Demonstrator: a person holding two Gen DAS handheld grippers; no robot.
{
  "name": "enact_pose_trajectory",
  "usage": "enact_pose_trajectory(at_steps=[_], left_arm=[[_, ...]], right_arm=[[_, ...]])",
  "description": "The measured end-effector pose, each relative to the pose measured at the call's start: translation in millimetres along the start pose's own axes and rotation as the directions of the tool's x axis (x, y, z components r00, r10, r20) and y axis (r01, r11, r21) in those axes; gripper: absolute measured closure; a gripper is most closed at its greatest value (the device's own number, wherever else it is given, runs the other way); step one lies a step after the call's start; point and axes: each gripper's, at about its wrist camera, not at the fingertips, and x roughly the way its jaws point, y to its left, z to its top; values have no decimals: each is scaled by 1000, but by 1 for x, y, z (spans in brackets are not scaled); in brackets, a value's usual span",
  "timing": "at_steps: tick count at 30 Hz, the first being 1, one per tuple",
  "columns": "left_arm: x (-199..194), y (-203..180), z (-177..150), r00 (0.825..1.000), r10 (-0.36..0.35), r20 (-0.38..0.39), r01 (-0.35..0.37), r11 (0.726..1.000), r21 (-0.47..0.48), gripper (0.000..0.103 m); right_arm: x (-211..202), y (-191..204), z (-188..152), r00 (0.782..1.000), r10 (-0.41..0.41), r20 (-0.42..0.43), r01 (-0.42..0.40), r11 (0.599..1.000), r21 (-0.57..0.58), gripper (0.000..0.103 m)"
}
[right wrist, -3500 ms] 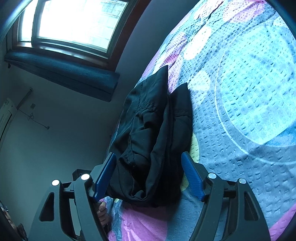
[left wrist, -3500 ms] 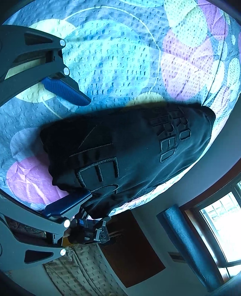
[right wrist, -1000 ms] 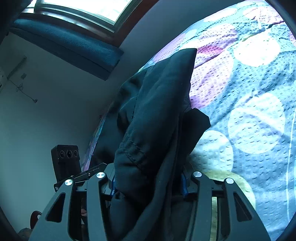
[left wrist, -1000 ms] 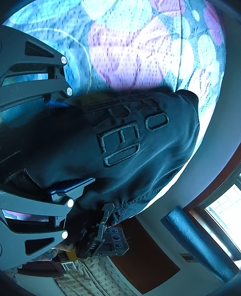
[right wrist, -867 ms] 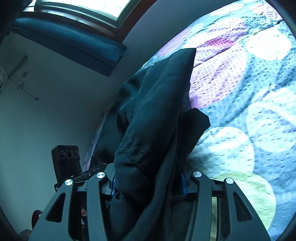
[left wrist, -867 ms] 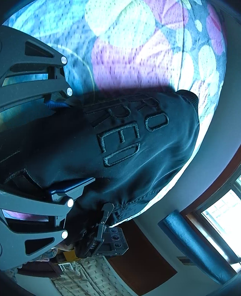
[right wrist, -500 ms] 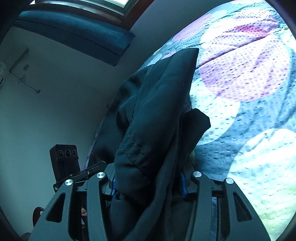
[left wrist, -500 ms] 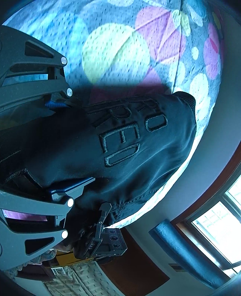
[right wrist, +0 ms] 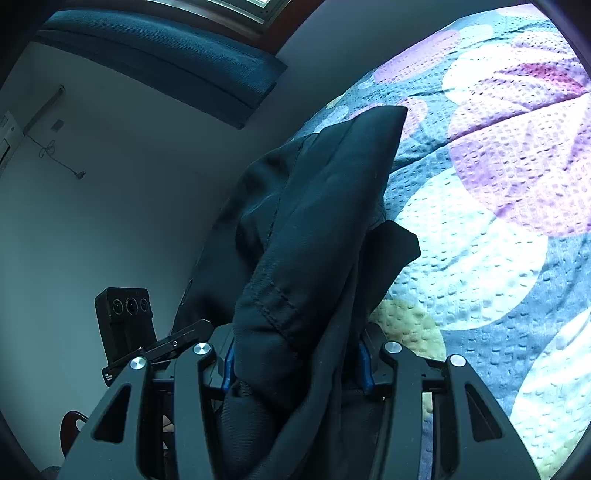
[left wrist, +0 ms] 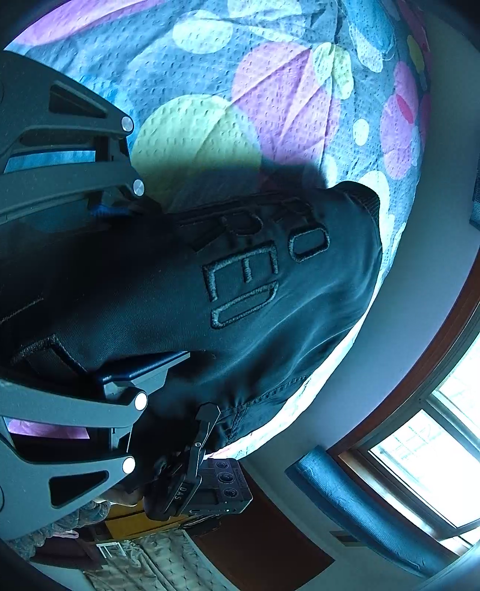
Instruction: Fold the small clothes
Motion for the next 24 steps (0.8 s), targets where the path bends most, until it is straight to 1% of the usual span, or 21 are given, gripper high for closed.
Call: enact_pose_trajectory(at_steps=[2, 4, 5, 8, 9, 14, 15, 17, 18, 19, 21, 24], left_arm=[[0, 0, 0, 1000, 1, 2, -1, 1000, -3, 47], [1, 1, 1, 1000, 1, 2, -1, 1000, -9, 47], [0, 3, -1, 1000, -1, 1, 1, 1000, -12, 47], [6, 8, -6, 1000, 1, -9, -2, 1000, -22, 46], [9, 11, -8, 1000, 4, -18, -5, 1000, -26, 46], [16, 22, -14, 999, -15, -30, 14, 998, -54, 40], [16, 22, -14, 999, -17, -31, 16, 998, -60, 37], [14, 24, -14, 999, -33, -30, 30, 996, -80, 33], [12, 24, -15, 999, -36, -28, 33, 995, -92, 30], [9, 25, -17, 999, -34, -24, 32, 994, -108, 28], [-1, 27, -23, 999, -40, -4, 39, 990, -132, 20], [-17, 26, -34, 998, -59, 21, 62, 988, -144, 15]], right_arm=[[3, 1, 3, 1000, 2, 0, -2, 1000, -3, 55], [-4, -1, -6, 1000, 5, 0, -5, 1000, -6, 55], [-1, -1, -4, 1000, 5, 0, -5, 1000, -6, 55], [1, -10, -6, 1000, -7, -12, 7, 1000, 2, 55], [-7, -16, -15, 1000, -10, -17, 10, 1000, 11, 55], [-2, -40, -21, 999, 13, -41, -10, 997, 82, 55], [-2, -40, -21, 999, 15, -42, -12, 996, 86, 54], [-4, -40, -21, 999, 18, -42, -14, 994, 105, 48], [-8, -38, -21, 999, 16, -39, -11, 993, 114, 43], [-9, -36, -19, 999, 9, -38, -5, 993, 114, 37], [-18, -32, -23, 999, -18, -35, 21, 994, 104, 32], [-32, -30, -35, 998, -40, -37, 44, 993, 107, 28]])
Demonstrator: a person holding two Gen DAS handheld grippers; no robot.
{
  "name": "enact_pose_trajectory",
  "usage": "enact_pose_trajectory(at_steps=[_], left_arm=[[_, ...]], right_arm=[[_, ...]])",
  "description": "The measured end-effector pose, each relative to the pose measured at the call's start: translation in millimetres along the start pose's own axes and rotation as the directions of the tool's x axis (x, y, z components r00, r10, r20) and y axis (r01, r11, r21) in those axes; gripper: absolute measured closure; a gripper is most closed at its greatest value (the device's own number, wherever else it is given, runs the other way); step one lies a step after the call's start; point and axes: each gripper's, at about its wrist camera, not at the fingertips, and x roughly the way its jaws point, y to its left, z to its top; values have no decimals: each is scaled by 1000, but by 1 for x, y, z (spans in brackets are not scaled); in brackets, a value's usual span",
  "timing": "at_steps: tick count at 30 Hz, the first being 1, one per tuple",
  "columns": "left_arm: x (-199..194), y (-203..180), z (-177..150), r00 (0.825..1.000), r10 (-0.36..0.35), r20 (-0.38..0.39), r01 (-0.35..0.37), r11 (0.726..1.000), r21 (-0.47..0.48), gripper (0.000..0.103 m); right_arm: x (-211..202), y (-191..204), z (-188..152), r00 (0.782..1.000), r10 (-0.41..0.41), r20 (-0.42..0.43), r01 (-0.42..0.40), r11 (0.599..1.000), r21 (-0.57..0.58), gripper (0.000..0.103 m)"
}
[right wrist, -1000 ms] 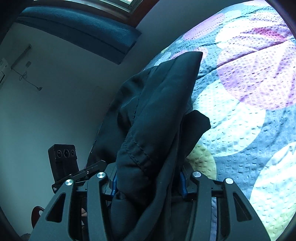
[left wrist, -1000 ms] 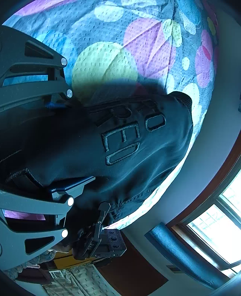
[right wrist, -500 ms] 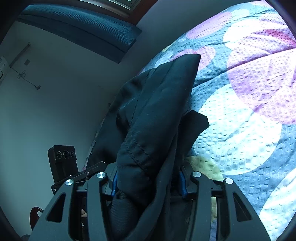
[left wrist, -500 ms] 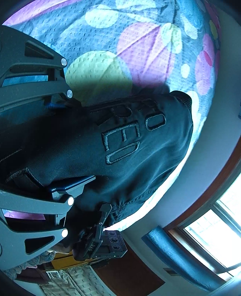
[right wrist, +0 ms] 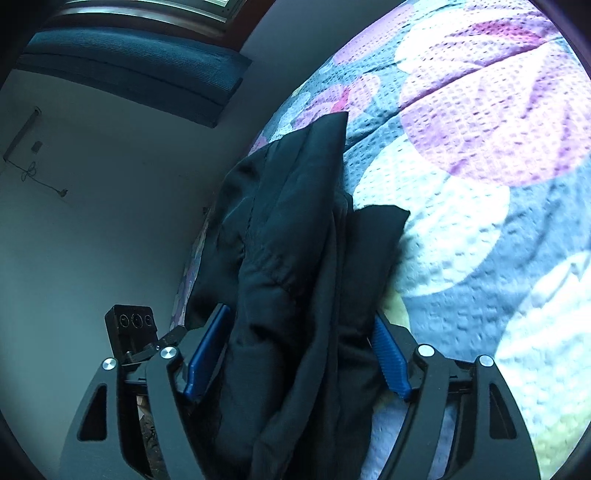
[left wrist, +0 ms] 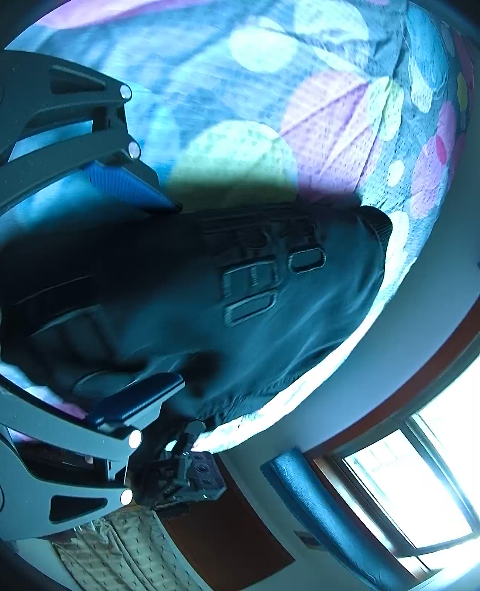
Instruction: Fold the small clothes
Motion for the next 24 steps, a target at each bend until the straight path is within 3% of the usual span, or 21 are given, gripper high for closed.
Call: enact_pose_trajectory(at_steps=[8, 15, 17, 22, 24], left_arm=[[-8, -16, -29, 998, 64, -13, -63, 996, 62, 11], [0, -9, -31, 999, 30, -34, -30, 999, 19, 11], [3, -8, -31, 999, 31, -40, -31, 999, 18, 16], [4, -17, -34, 996, 79, -32, -76, 995, 64, 23], [4, -20, -35, 995, 97, -25, -95, 992, 78, 26]], right_arm=[[-20, -6, -30, 1000, 21, 7, -21, 1000, 23, 25], [-8, 3, -35, 1000, -3, -8, 3, 1000, -27, 22], [-5, 8, -39, 1000, -17, -17, 16, 997, -69, 22], [3, 8, -44, 998, -53, -43, 49, 995, -86, 54], [3, 6, -45, 998, -41, -38, 38, 997, -72, 60]])
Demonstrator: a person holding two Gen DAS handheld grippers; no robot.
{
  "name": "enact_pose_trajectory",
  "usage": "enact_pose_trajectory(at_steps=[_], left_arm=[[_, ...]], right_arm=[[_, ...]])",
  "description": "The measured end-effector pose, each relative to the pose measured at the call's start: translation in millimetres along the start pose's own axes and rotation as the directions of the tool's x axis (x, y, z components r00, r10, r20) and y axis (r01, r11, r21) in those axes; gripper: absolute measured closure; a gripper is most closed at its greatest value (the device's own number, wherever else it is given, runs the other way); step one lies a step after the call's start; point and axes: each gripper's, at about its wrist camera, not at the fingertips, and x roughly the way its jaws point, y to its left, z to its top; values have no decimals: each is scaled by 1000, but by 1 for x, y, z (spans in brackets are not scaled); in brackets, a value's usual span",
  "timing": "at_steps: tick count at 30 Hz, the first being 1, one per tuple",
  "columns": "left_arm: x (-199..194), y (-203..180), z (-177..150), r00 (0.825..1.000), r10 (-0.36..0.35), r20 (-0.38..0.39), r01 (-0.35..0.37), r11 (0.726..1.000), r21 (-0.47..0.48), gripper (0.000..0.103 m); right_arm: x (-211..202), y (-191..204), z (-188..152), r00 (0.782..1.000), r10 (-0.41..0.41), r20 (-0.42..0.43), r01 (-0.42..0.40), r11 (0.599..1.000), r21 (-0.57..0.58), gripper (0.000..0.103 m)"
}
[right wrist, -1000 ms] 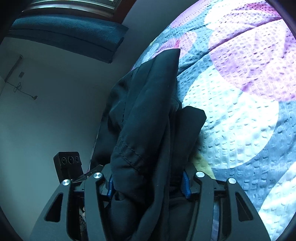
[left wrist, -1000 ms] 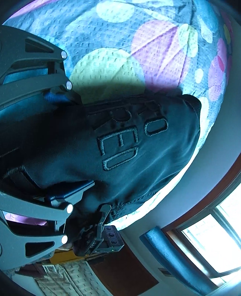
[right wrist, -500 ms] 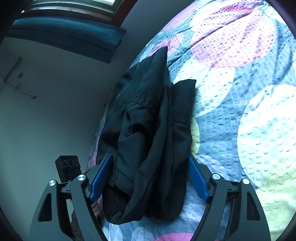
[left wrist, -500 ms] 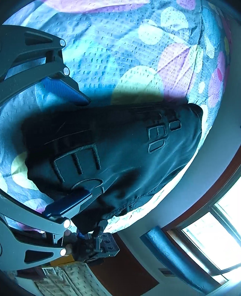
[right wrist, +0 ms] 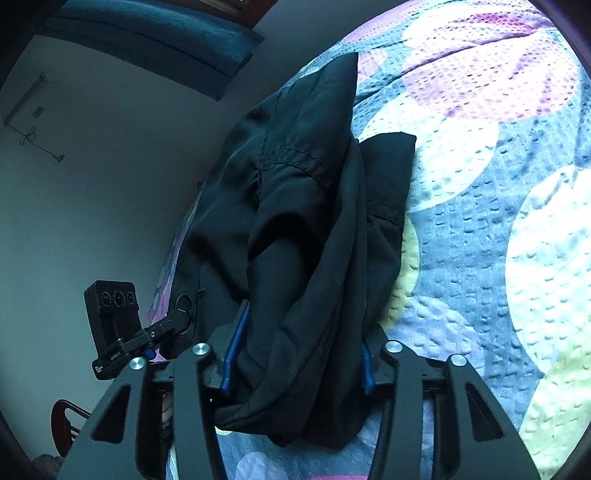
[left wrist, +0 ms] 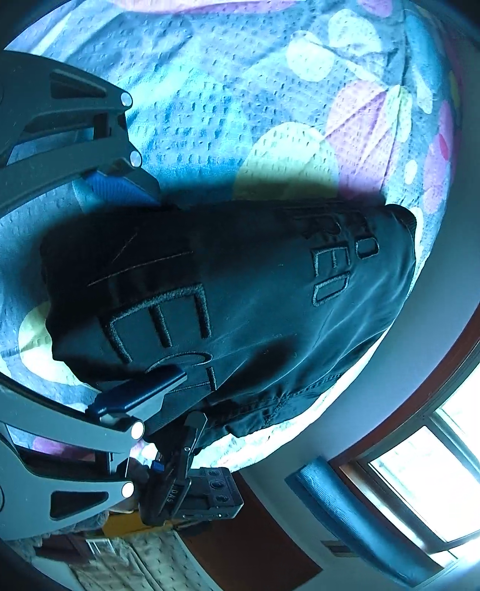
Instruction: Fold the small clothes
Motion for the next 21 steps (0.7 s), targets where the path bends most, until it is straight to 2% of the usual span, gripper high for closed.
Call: enact_pose_trajectory(at_steps=[3, 7, 21], left_arm=[[-3, -4, -1, 1000, 13, 9, -13, 1000, 11, 29], [-6, -8, -1, 1000, 28, 13, -28, 999, 16, 31], [-12, -9, -6, 1000, 13, -6, -13, 1000, 3, 32]], right_arm=[[-5, -8, -1, 999, 51, 6, -51, 997, 51, 66], [-10, -8, -3, 998, 68, 12, -69, 996, 62, 68], [-27, -13, -15, 994, 107, 0, -107, 990, 94, 69]])
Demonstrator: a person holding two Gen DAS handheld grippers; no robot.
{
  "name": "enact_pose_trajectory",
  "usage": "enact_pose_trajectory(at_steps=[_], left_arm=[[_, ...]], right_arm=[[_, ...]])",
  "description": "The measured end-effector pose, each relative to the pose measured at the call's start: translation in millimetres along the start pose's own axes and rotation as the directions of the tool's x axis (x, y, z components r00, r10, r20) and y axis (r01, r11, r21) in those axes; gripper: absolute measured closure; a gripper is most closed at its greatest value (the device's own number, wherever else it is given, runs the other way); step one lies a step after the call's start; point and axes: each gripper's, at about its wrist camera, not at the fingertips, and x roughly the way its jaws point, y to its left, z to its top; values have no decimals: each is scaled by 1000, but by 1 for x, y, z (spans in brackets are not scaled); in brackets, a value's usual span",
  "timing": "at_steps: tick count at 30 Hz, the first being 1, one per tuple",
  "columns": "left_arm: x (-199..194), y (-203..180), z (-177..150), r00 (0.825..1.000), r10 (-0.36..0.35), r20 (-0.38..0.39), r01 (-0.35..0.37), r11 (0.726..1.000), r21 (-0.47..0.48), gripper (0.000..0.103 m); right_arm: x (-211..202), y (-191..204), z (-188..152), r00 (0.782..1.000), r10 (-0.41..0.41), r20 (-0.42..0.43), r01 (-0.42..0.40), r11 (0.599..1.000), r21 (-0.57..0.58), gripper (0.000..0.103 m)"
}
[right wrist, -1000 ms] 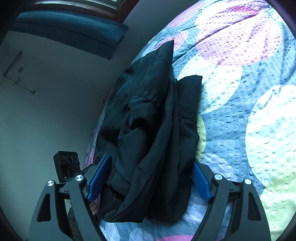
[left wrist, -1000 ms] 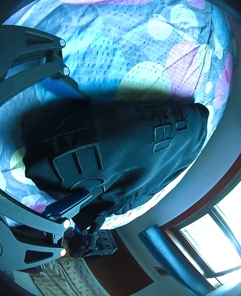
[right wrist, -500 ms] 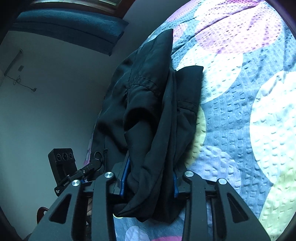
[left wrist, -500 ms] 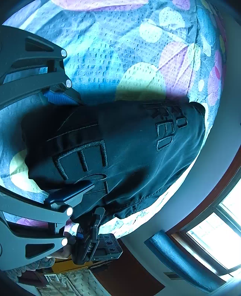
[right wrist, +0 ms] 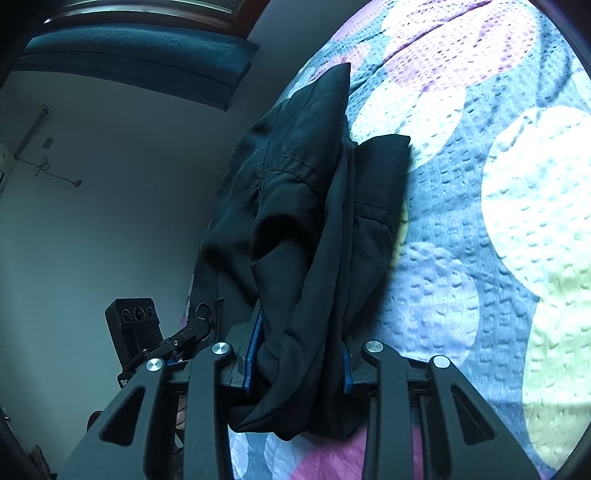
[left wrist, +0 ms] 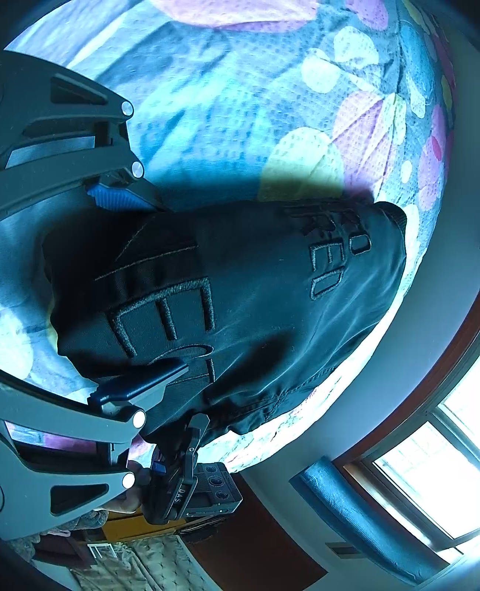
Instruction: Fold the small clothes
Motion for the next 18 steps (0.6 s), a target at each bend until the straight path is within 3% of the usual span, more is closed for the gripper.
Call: enact_pose_trajectory(at_steps=[13, 18], left_arm=[[2, 6, -12, 999, -17, 38, 16, 999, 30, 29], [1, 6, -17, 998, 1, 63, -2, 1000, 21, 18]], right_arm=[[-1, -18, -2, 998, 66, 1, -66, 998, -1, 72], [-5, -19, -6, 997, 71, 11, -71, 997, -11, 72]])
